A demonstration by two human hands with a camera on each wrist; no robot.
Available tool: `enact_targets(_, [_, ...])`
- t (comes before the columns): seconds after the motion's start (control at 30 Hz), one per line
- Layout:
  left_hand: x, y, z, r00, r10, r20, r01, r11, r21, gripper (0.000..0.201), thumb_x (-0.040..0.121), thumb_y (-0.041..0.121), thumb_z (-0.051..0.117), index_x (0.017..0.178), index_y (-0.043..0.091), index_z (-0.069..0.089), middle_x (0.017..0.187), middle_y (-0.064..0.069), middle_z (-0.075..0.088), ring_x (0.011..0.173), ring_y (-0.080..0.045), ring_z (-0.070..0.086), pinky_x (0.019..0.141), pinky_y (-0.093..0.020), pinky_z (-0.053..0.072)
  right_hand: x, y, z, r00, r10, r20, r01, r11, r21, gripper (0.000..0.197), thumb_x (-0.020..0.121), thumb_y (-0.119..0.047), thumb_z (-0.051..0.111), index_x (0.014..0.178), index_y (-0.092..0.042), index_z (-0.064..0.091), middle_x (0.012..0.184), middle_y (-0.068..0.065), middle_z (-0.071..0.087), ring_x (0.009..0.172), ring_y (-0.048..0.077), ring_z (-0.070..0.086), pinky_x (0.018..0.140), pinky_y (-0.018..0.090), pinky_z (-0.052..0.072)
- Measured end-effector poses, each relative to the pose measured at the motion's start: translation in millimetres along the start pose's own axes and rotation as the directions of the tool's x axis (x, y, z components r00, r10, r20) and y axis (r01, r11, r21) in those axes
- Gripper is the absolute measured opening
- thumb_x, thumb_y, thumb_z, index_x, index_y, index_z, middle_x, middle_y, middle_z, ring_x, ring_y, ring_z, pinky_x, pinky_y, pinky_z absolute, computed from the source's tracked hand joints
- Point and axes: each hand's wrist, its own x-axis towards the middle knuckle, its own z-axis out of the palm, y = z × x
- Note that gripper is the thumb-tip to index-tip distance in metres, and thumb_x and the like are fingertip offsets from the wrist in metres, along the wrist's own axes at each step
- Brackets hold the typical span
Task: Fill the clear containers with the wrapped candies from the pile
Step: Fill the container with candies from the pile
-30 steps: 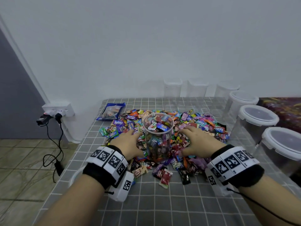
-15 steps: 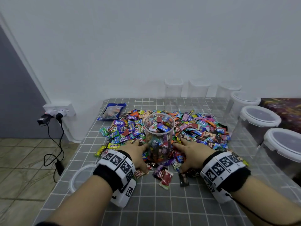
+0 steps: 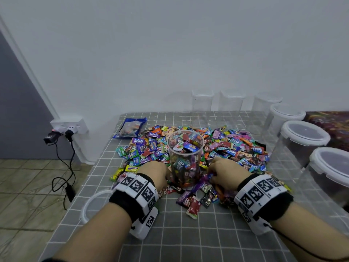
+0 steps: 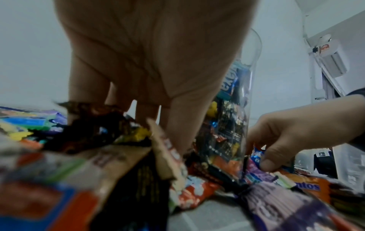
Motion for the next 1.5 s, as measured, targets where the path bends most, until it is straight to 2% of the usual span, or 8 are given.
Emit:
enact_targets(0.1, [1.5,-0.8,0.9,0.999,-0.02,-0.025,0.019,0.999,-0.036,0.02,0.087,0.015,0.057,0.101,0.018,0.071,0.106,-0.005,0.068,0.1,-0.026,0.061,0.083,-0.037,0.052,0.6,1.9,0.8,0.999,0.007,-0.04,-0.006,1.0,0.009,0.028,0.094,-0.024,0.052,0.117,-0.013,0.063,0.121,0.004,0.053,0.106,0.02,0.055,0.09,0.032,0.048])
enact_targets(0.23, [2.3,-0.2,0.1,0.998,-0.034,-0.047,0.032,0.998,-0.05,0.021,0.087,0.011,0.052,0.099,0.012,0.07,0.1,-0.008,0.069,0.095,-0.028,0.062,0.081,-0.038,0.053,2.5,5.9,1.8,0.996,0.028,-0.087,-0.025,0.999,0.029,0.026,0.094,-0.018,0.047,0.114,-0.01,0.063,0.116,0.006,0.057,0.103,0.022,0.056,0.089,0.034,0.049])
enact_targets(0.5, [-4.7,-11.1,-0.9,0.97,-0.057,-0.235,0.014,0.983,-0.184,0.026,0.089,0.011,0.049,0.105,0.021,0.068,0.105,-0.005,0.067,0.098,-0.024,0.06,0.084,-0.034,0.05,-4.0,12.8,-2.5,0.983,0.028,-0.182,-0.009,0.995,0.102,0.033,0.096,-0.02,0.047,0.127,-0.016,0.058,0.122,0.003,0.054,0.113,0.019,0.052,0.095,0.028,0.042])
enact_targets(0.8, [-15.3,-16.2,-14.7,0.869,-0.145,-0.472,-0.037,0.935,-0.354,0.021,0.091,0.016,0.052,0.1,0.021,0.07,0.102,0.001,0.069,0.096,-0.02,0.061,0.084,-0.031,0.048,-12.2,17.9,-11.3,0.956,0.044,-0.292,-0.001,0.989,0.146,0.028,0.095,-0.019,0.047,0.118,-0.013,0.063,0.123,0.001,0.056,0.11,0.018,0.052,0.092,0.026,0.039])
enact_targets(1.03, [-23.2,-15.7,-32.6,0.803,-0.183,-0.567,-0.107,0.892,-0.439,0.018,0.091,0.017,0.054,0.098,0.021,0.07,0.095,0.003,0.068,0.083,-0.013,0.056,0.076,-0.027,0.045,-16.7,11.9,-38.6,0.846,0.091,-0.526,0.057,0.964,0.259,0.027,0.095,-0.017,0.051,0.115,-0.007,0.064,0.123,0.006,0.058,0.111,0.022,0.052,0.091,0.029,0.037])
enact_targets(1.23, [-23.3,-14.2,-43.9,0.736,-0.233,-0.635,-0.148,0.861,-0.487,0.018,0.09,0.018,0.055,0.099,0.022,0.07,0.09,0.002,0.068,0.076,-0.012,0.055,0.069,-0.024,0.038,-26.4,-18.3,-65.7,0.758,0.006,-0.652,0.2,0.949,0.242,0.027,0.095,-0.018,0.052,0.117,-0.008,0.064,0.122,0.005,0.058,0.11,0.021,0.053,0.09,0.025,0.035])
enact_targets(1.37, [-22.5,-11.3,-47.7,0.701,-0.248,-0.669,-0.166,0.855,-0.491,0.018,0.091,0.019,0.055,0.099,0.021,0.07,0.081,0.008,0.061,0.074,-0.008,0.051,0.068,-0.023,0.036,-22.9,-42.0,-72.3,0.765,-0.077,-0.64,0.271,0.939,0.21,0.029,0.094,-0.017,0.052,0.12,-0.008,0.062,0.126,0.002,0.056,0.114,0.02,0.051,0.094,0.027,0.035])
enact_targets(1.5, [-23.8,-8.5,-50.6,0.694,-0.25,-0.675,-0.178,0.849,-0.497,0.018,0.09,0.02,0.055,0.1,0.021,0.07,0.079,0.011,0.058,0.071,-0.006,0.05,0.067,-0.022,0.034,-15.4,-58.1,-68.1,0.795,-0.136,-0.592,0.287,0.943,0.168,0.03,0.095,-0.019,0.05,0.122,-0.01,0.059,0.125,0.002,0.054,0.111,0.021,0.051,0.089,0.026,0.035])
